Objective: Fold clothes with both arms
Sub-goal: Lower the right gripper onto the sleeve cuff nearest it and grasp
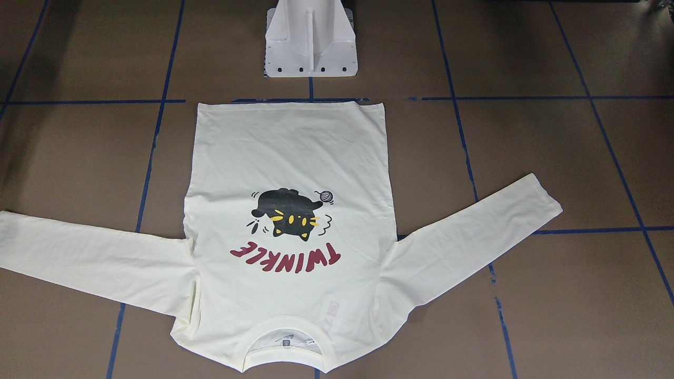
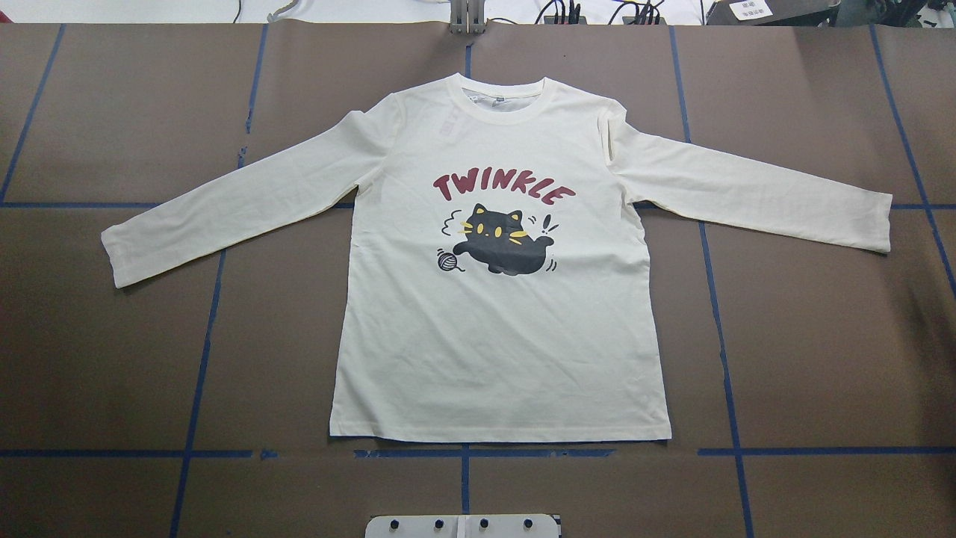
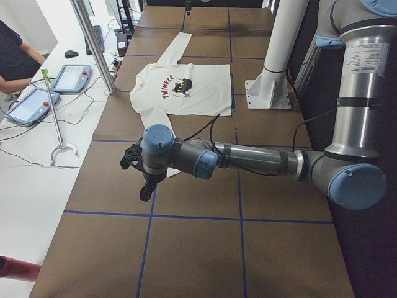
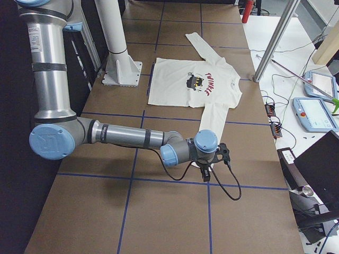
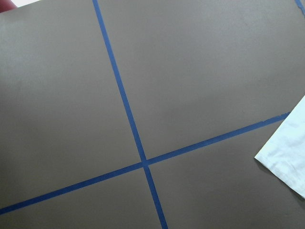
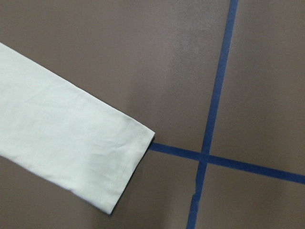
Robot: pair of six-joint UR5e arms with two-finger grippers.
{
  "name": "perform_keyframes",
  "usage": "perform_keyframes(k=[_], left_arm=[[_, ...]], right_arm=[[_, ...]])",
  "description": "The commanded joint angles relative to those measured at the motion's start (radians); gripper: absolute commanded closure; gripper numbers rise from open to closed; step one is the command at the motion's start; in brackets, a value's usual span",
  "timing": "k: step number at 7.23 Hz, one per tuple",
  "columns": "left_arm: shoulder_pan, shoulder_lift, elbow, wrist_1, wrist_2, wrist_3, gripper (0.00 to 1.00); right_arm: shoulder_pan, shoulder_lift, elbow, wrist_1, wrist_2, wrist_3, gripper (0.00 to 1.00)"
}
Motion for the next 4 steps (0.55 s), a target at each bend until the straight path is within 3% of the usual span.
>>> perform_keyframes(k=[1, 4], left_arm=[[0.000, 0.000, 0.006, -0.021, -0.002, 0.003, 0.00], [0.000, -0.001, -0.002, -0.026, -0.004, 0.000, 0.00]], right_arm=[[-0.103, 0.102, -0.137, 0.091, -0.081, 0.146, 0.00], [-0.184, 0.092, -0.147, 0.091, -0.112, 0.237, 0.00]])
